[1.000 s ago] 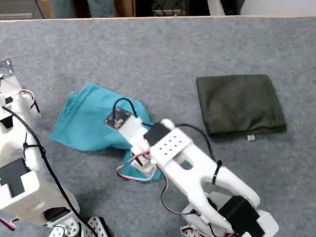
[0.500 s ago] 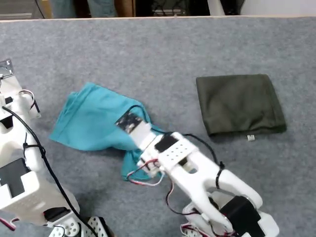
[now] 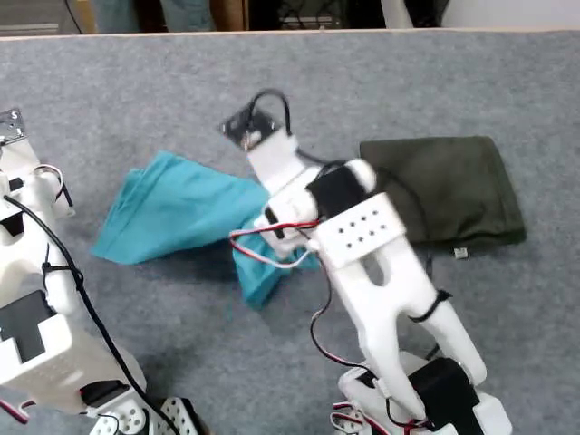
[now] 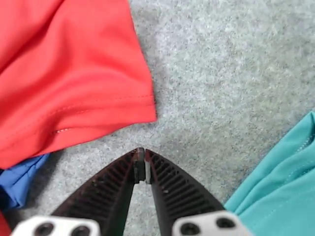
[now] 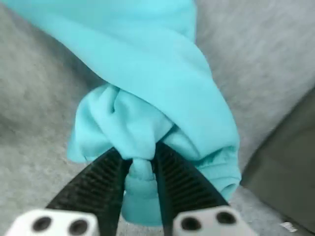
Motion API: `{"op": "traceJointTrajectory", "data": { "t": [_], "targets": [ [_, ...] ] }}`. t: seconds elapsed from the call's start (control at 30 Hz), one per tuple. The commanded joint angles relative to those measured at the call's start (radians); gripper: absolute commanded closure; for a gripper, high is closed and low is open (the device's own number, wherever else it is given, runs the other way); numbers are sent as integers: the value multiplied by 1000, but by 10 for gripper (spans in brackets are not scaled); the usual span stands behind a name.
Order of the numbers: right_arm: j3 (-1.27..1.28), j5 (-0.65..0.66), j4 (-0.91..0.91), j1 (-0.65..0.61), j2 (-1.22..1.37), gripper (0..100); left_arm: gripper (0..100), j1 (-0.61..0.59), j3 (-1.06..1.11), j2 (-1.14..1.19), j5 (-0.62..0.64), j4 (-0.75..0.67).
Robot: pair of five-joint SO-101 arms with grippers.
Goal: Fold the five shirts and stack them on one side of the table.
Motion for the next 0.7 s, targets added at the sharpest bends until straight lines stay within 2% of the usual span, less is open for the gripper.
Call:
{"op": "traceJointTrajectory", "data": {
  "t": [0.0, 0.13, 0.27, 0.4, 0.53, 0.67],
  "targets": [
    [-305, -86, 124, -101, -16, 985, 971, 2, 1, -40, -5, -6],
    [-536, -169, 181, -212, -15, 985, 971, 2, 1, -40, -6, -6],
    [-522, -161, 183, -144, -15, 985, 971, 2, 1, -40, -6, -6],
    [-211, -25, 146, 17, -15, 985, 971, 2, 1, -40, -6, -6],
    [180, 152, -26, 193, -22, 985, 971, 2, 1, -40, -6, -6],
    [417, 331, -233, 373, -18, 985, 971, 2, 1, -40, -6, -6]
  ]
}}
